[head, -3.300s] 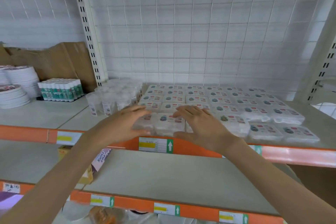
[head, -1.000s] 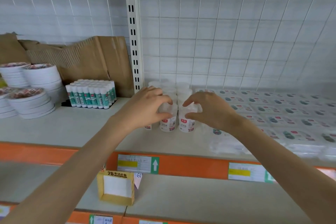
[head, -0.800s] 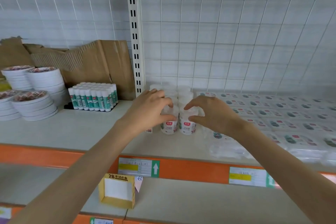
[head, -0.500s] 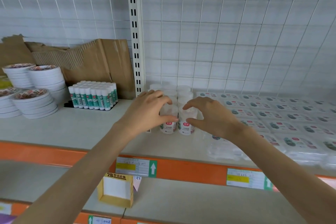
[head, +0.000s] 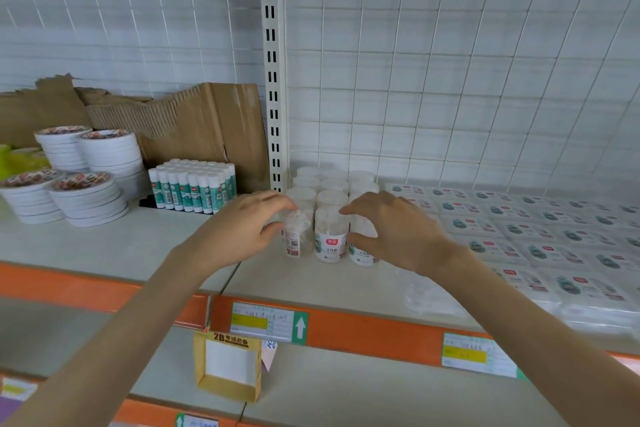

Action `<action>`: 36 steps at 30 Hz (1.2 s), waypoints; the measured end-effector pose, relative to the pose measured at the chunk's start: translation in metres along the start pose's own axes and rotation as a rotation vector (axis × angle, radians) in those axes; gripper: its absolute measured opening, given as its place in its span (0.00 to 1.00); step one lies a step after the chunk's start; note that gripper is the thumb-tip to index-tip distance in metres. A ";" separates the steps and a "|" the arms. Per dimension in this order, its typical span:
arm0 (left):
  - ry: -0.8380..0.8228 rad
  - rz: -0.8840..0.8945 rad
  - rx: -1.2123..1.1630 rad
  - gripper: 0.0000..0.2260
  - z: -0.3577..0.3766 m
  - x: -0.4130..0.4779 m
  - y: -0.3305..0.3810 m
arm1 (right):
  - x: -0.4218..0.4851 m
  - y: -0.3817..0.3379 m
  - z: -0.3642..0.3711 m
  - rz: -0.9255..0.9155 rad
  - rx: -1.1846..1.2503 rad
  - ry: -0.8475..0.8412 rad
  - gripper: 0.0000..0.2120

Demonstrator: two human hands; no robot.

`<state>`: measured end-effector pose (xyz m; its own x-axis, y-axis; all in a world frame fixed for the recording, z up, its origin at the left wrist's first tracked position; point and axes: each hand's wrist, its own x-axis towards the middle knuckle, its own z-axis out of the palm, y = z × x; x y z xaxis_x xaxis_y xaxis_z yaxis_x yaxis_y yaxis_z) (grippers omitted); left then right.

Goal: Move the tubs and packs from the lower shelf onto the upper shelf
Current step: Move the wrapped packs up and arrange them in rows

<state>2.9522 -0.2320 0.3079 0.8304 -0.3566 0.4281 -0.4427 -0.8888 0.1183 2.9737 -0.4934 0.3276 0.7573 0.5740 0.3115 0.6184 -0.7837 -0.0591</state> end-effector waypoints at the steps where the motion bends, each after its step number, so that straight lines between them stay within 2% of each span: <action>1: 0.017 0.000 0.009 0.13 0.000 0.001 0.000 | 0.000 0.000 0.001 -0.005 -0.008 -0.005 0.21; 21: 0.071 -0.052 -0.024 0.10 0.003 0.003 0.010 | -0.003 0.000 0.007 -0.030 -0.034 0.003 0.23; 31: 0.173 -0.085 -0.019 0.13 0.010 0.005 0.016 | -0.005 -0.001 0.006 -0.043 -0.066 0.001 0.25; 36: 0.154 -0.091 -0.021 0.14 0.011 0.006 0.017 | -0.006 -0.001 0.008 -0.040 -0.068 0.010 0.25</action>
<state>2.9537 -0.2524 0.3025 0.8063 -0.2254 0.5469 -0.3767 -0.9085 0.1810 2.9704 -0.4939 0.3186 0.7299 0.6031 0.3218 0.6322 -0.7746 0.0179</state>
